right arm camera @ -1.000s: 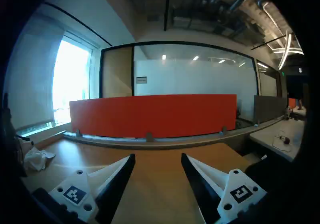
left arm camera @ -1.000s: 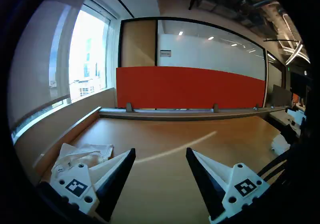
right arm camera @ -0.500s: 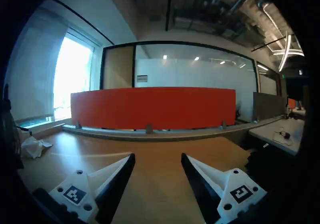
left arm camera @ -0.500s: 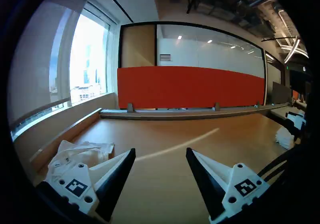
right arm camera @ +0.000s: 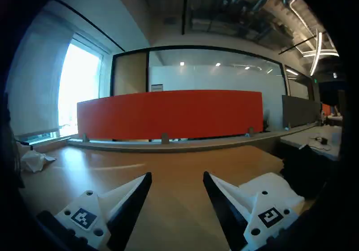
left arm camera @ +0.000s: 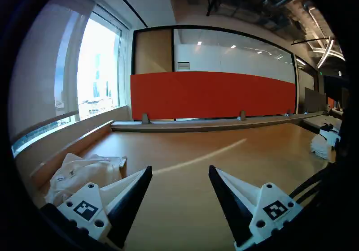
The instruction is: Fold towel
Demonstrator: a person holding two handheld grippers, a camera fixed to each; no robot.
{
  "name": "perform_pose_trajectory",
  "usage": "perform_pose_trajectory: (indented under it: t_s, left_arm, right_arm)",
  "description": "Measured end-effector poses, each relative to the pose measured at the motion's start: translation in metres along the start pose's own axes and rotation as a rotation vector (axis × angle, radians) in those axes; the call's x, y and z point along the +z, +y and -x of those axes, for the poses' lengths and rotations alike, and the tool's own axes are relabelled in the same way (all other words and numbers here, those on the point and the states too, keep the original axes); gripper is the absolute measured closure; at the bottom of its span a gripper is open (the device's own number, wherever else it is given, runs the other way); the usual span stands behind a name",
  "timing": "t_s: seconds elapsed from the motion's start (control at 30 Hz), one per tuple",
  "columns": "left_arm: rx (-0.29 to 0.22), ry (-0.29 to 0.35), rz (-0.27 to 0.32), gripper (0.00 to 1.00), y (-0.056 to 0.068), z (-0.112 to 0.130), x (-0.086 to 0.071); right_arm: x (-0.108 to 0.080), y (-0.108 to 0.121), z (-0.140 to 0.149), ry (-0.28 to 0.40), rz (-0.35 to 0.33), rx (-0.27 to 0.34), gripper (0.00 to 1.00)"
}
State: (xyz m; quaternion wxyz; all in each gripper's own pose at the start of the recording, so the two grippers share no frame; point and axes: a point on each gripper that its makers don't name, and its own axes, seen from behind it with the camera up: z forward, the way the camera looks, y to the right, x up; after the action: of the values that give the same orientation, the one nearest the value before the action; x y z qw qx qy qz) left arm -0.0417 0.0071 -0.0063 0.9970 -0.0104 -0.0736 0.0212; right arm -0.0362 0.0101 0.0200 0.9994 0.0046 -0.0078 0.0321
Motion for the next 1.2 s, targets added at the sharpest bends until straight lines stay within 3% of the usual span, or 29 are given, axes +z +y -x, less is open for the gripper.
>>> perform_pose_trajectory:
  t_s: [0.4,1.2]
  left_arm:
    - [-0.007,-0.019,-0.017,0.06,-0.002,0.024,-0.005]
    - [-0.001,-0.018,-0.026,0.06,0.001,0.028,-0.011]
  right_arm:
    - [0.005,0.011,0.008,0.006,-0.004,0.028,0.07]
    - [-0.002,0.008,0.010,0.041,-0.022,0.005,0.06]
